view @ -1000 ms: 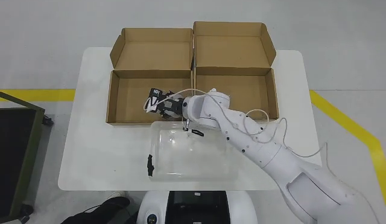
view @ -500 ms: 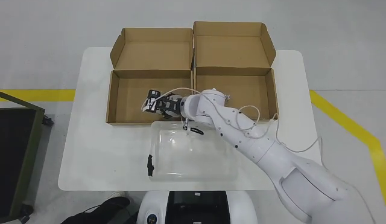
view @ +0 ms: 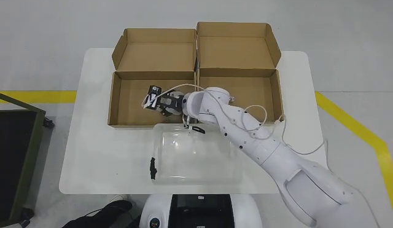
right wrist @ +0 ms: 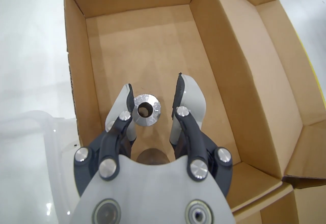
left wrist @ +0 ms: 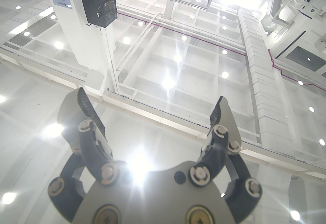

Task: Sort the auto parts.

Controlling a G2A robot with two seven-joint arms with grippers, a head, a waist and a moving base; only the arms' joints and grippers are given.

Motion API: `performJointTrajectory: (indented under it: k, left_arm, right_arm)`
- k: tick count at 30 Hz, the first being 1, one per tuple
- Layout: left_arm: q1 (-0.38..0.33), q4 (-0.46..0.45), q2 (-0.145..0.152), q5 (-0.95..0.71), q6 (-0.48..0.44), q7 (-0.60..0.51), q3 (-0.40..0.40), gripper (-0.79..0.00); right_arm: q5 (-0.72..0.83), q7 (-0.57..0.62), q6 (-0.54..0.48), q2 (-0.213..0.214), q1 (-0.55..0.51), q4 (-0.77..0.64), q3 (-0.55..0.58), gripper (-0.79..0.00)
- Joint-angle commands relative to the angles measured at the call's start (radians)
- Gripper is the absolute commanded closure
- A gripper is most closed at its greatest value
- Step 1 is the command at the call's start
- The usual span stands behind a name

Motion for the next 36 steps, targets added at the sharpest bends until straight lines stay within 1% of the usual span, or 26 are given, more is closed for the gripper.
performJointTrajectory:
  k: [1,7,9,10,11,12,16,20,22,24,30,36]
  left_arm:
    - [0.000,0.000,0.000,0.000,0.000,0.000,0.000,-0.785]
    - [0.000,0.000,0.000,0.000,0.000,0.000,0.000,-0.785]
    - [0.000,0.000,0.000,0.000,0.000,0.000,0.000,-0.785]
    - [0.000,0.000,0.000,0.000,0.000,0.000,0.000,-0.785]
    - [0.000,0.000,0.000,0.000,0.000,0.000,0.000,-0.785]
    - [0.000,0.000,0.000,0.000,0.000,0.000,0.000,-0.785]
    - [0.000,0.000,0.000,0.000,0.000,0.000,0.000,-0.785]
    - [0.000,0.000,0.000,0.000,0.000,0.000,0.000,-0.785]
    - [0.000,0.000,0.000,0.000,0.000,0.000,0.000,-0.785]
    - [0.000,0.000,0.000,0.000,0.000,0.000,0.000,-0.785]
    - [0.000,0.000,0.000,0.000,0.000,0.000,0.000,-0.785]
    - [0.000,0.000,0.000,0.000,0.000,0.000,0.000,-0.785]
  right_arm:
    - [0.000,-0.001,-0.003,0.009,-0.016,-0.038,0.022,-0.329]
    - [-0.010,0.005,-0.003,0.054,-0.113,-0.216,0.129,-0.357]
    - [-0.016,0.012,-0.007,0.071,-0.160,-0.289,0.170,-0.385]
    - [-0.023,0.018,-0.009,0.080,-0.184,-0.325,0.191,-0.508]
    - [-0.030,0.021,-0.010,0.088,-0.208,-0.362,0.213,-0.736]
    - [-0.033,0.023,-0.010,0.097,-0.235,-0.396,0.235,-0.785]
    - [-0.039,0.016,-0.016,0.126,-0.336,-0.522,0.325,-0.785]
    - [-0.056,-0.036,-0.034,0.152,-0.434,-0.621,0.416,-0.785]
    - [-0.113,-0.028,-0.039,0.167,-0.477,-0.655,0.461,-0.785]
    - [-0.100,-0.063,-0.034,0.177,-0.529,-0.688,0.509,-0.785]
    - [-0.127,-0.152,-0.050,0.208,-0.655,-0.760,0.660,-0.785]
    - [-0.153,-0.231,-0.040,0.233,-0.779,-0.835,0.813,-0.785]
